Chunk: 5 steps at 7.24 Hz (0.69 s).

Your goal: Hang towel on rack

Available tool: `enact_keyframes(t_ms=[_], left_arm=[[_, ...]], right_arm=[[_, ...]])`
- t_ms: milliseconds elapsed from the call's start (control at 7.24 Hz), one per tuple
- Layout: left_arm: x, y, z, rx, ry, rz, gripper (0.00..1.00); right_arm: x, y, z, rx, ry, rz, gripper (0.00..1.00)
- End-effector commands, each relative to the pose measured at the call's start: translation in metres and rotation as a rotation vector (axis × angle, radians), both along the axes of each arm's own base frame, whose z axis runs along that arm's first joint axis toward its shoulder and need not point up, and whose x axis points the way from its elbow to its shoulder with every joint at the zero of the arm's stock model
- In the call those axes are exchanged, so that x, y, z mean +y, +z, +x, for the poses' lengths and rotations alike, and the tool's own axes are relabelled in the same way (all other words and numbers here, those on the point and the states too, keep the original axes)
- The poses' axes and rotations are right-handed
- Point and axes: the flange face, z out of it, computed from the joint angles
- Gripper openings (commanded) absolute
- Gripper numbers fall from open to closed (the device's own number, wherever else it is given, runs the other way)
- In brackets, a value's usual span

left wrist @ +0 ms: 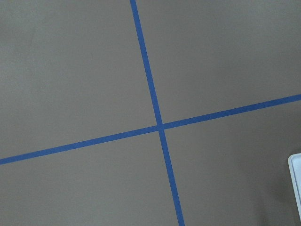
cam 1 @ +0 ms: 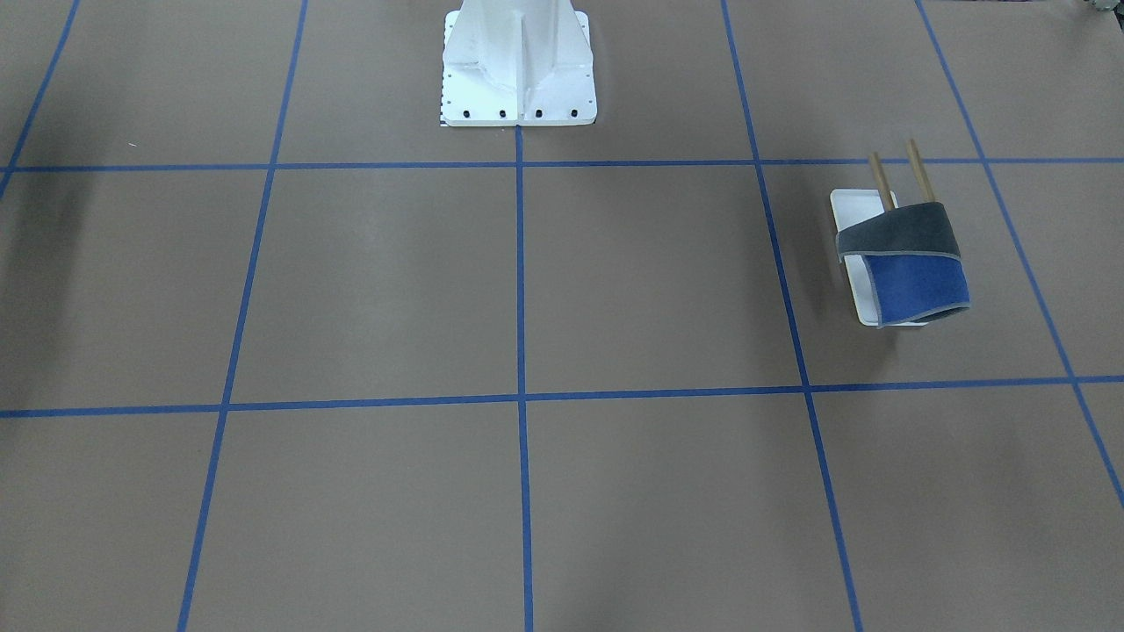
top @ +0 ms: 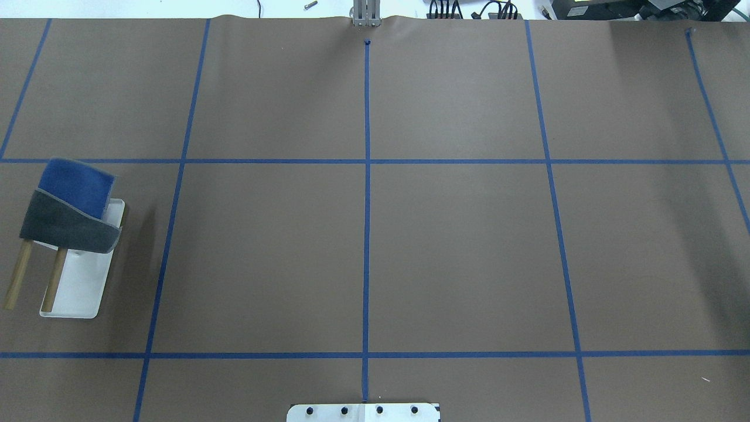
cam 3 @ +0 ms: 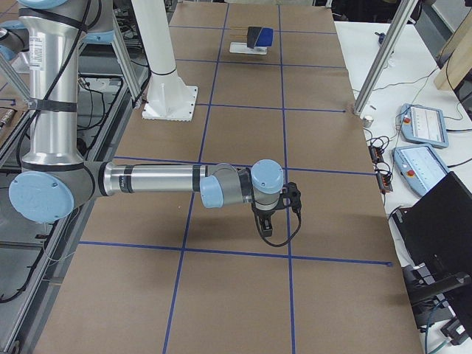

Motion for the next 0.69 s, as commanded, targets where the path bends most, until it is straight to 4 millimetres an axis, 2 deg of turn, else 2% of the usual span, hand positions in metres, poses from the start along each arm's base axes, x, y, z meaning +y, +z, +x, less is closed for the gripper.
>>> enact_keyframes(t_ms=[0,138,553], left_arm=[[0.000,-0.002,0.000,0.001,-0.005,0.000,0.99],[0.000,-0.002,0.000,0.001,-0.005,0.002,0.99],[-0.001,-0.020,0.000,-0.001,-0.003,0.044,0.99]], right_arm=[[-0.001,0.000,0.000,0.000,0.000,0.001,1.00],[-0.001,0.000,0.000,0.000,0.000,0.001,1.00],[-0.001,-0.002,0.000,-0.001,0.000,0.004,1.00]])
